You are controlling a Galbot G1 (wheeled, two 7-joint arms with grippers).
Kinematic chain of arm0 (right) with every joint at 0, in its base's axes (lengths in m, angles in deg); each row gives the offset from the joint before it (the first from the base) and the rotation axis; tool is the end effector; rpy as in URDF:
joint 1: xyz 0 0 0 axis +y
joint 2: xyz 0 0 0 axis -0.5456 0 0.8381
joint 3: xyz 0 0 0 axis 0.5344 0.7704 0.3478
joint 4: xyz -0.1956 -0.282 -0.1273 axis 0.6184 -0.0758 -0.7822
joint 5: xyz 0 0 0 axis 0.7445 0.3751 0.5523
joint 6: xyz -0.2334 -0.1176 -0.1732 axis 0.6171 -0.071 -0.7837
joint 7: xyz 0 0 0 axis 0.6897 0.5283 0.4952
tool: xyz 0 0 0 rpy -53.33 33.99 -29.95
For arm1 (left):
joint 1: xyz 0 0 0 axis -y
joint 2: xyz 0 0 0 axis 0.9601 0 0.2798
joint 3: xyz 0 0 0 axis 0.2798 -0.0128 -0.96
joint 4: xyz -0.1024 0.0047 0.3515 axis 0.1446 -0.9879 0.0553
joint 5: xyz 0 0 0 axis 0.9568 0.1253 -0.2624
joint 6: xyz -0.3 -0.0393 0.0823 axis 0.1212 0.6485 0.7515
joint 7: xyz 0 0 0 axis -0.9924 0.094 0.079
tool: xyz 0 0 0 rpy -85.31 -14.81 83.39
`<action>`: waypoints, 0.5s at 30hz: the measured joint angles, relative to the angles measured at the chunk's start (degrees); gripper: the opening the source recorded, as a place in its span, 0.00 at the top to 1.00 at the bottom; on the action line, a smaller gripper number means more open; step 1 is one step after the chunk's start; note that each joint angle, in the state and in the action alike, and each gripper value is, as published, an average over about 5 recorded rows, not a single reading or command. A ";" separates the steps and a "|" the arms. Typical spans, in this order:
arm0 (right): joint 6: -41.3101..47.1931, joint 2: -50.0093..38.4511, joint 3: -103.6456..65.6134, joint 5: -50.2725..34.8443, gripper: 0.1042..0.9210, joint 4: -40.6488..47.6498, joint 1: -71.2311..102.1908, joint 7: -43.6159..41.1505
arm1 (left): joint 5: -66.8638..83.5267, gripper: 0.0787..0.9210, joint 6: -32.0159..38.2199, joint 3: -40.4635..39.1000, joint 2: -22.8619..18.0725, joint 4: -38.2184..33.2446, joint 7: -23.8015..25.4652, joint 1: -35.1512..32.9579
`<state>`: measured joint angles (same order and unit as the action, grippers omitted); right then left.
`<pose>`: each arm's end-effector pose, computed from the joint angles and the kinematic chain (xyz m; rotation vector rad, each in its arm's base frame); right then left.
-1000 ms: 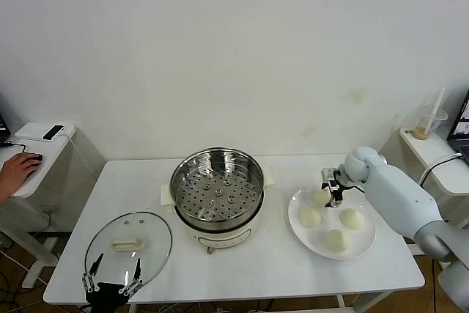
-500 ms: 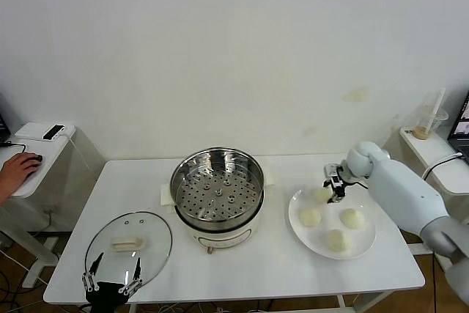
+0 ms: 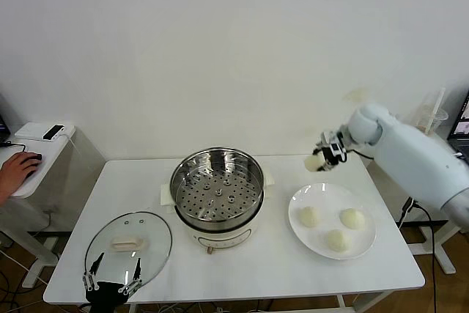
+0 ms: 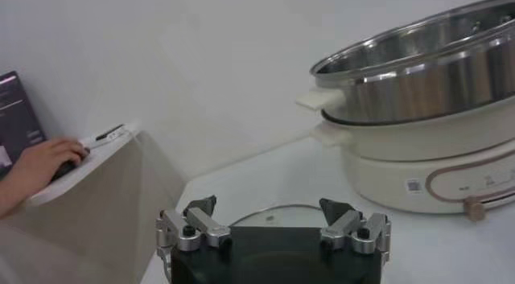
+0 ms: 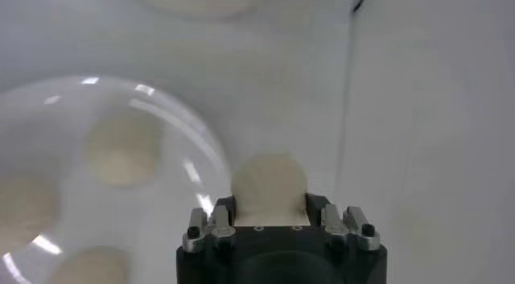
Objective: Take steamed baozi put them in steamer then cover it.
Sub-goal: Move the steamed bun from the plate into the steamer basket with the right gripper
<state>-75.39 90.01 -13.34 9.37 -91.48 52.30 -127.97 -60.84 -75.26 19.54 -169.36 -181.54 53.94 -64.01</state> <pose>0.5594 -0.1221 -0.0932 1.2858 -1.5598 1.6454 0.0371 0.0819 -0.3164 0.0812 -2.8210 -0.5285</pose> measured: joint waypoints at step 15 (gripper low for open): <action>-2.23 9.44 15.04 -13.03 0.46 -4.85 -14.73 3.77 | 1.09 0.12 -0.78 1.28 0.19 -0.39 0.34 0.51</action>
<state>-77.62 99.45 1.70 -3.65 -96.33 37.57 -124.20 -59.75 -76.04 20.82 -169.17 -181.93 54.28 -63.50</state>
